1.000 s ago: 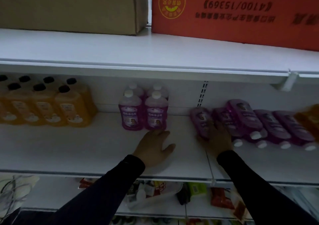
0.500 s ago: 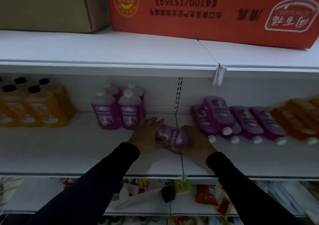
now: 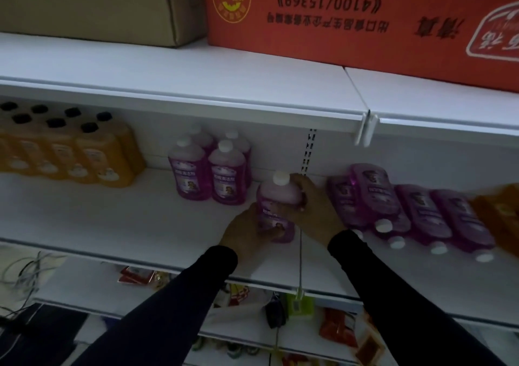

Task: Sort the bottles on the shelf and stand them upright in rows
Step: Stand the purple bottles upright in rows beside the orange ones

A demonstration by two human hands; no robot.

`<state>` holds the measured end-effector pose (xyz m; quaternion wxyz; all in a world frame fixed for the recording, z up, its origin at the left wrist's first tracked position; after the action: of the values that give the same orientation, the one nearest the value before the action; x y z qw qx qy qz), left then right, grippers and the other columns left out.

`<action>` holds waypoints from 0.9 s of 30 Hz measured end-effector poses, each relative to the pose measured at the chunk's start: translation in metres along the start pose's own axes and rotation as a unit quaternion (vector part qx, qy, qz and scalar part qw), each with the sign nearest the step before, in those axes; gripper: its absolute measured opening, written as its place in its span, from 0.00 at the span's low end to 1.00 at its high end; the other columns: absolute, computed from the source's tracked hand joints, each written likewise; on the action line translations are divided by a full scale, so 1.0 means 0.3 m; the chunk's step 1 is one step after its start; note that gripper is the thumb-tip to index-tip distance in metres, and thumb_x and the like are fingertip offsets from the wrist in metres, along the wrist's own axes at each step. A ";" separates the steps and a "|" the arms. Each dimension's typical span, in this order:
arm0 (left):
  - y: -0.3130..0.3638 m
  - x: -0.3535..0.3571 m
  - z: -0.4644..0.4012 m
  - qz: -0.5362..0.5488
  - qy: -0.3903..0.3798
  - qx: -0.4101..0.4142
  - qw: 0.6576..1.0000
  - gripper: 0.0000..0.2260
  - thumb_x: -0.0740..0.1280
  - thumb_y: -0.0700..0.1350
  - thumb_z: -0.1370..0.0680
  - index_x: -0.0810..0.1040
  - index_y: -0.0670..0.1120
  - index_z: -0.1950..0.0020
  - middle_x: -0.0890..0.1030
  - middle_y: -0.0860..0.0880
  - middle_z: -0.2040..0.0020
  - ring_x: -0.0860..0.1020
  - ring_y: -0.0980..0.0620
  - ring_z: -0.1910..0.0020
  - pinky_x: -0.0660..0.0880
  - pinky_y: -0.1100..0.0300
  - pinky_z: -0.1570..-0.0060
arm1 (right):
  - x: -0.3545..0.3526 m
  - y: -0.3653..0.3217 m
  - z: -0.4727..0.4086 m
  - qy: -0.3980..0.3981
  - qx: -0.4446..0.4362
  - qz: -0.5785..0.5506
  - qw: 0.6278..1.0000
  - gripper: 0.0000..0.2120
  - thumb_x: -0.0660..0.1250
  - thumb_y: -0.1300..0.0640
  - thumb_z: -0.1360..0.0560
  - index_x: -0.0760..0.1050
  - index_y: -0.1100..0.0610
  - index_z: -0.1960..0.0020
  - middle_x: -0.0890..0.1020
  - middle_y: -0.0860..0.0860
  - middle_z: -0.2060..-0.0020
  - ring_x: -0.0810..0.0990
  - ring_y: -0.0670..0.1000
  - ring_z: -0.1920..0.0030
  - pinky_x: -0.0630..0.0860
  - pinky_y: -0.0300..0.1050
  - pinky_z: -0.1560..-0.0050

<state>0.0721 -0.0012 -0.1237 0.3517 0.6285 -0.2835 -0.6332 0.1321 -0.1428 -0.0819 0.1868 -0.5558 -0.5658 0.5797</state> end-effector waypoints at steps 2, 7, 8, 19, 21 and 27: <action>-0.012 -0.008 0.000 -0.013 -0.018 0.012 1.000 0.28 0.72 0.53 0.26 0.67 0.48 0.30 0.76 0.50 0.35 0.75 0.50 0.38 0.71 0.60 0.42 | 0.034 0.025 0.016 0.011 0.000 -0.016 1.000 0.35 0.79 0.43 0.37 0.68 0.39 0.34 0.76 0.37 0.39 0.76 0.41 0.40 0.75 0.43 0.39; -0.127 -0.096 0.008 -0.174 -0.021 0.024 0.984 0.33 0.64 0.59 0.22 0.58 0.48 0.22 0.65 0.48 0.26 0.64 0.47 0.28 0.61 0.57 0.31 | 0.081 0.133 0.073 0.063 0.052 -0.013 0.997 0.55 0.81 0.40 0.45 0.57 0.42 0.25 0.72 0.46 0.32 0.74 0.45 0.35 0.74 0.46 0.35; -0.160 -0.128 0.011 -0.215 0.009 0.025 0.976 0.34 0.63 0.61 0.23 0.56 0.48 0.22 0.65 0.47 0.25 0.63 0.47 0.28 0.60 0.58 0.31 | 0.094 0.157 0.084 0.069 0.065 -0.021 0.995 0.54 0.82 0.41 0.44 0.57 0.44 0.25 0.72 0.49 0.32 0.75 0.48 0.35 0.74 0.52 0.36; -0.356 -0.159 0.015 -0.324 0.024 0.020 0.946 0.43 0.44 0.74 0.29 0.53 0.48 0.21 0.51 0.45 0.21 0.48 0.47 0.23 0.41 0.53 0.27 | 0.138 0.171 -0.075 0.166 0.132 0.159 0.964 0.39 0.79 0.49 0.35 0.64 0.54 0.30 0.82 0.53 0.44 0.81 0.57 0.47 0.72 0.39 0.54; -0.360 -0.158 0.014 -0.327 0.031 0.029 0.944 0.43 0.45 0.74 0.28 0.53 0.48 0.21 0.52 0.44 0.21 0.49 0.47 0.23 0.42 0.52 0.26 | 0.150 0.162 -0.130 0.167 0.124 0.157 0.966 0.39 0.79 0.52 0.35 0.65 0.59 0.30 0.80 0.56 0.41 0.80 0.59 0.43 0.75 0.46 0.47; -0.360 -0.155 0.015 -0.331 0.047 0.045 0.941 0.42 0.45 0.73 0.28 0.55 0.47 0.22 0.54 0.43 0.21 0.50 0.45 0.23 0.44 0.50 0.26 | 0.157 0.163 -0.247 0.175 0.133 0.182 0.959 0.34 0.79 0.54 0.35 0.69 0.64 0.35 0.78 0.61 0.41 0.76 0.60 0.40 0.73 0.53 0.41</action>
<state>0.0561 0.0996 -0.1822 0.1062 0.7315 -0.0706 -0.6698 0.2009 -0.0838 -0.1255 0.2463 -0.7120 -0.3320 0.5676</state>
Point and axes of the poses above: each hand's wrist, its own z-axis away from the middle knuckle, its own x-axis out of the palm, y = z × x, the point moved 5 cm from there along -z, towards the middle knuckle
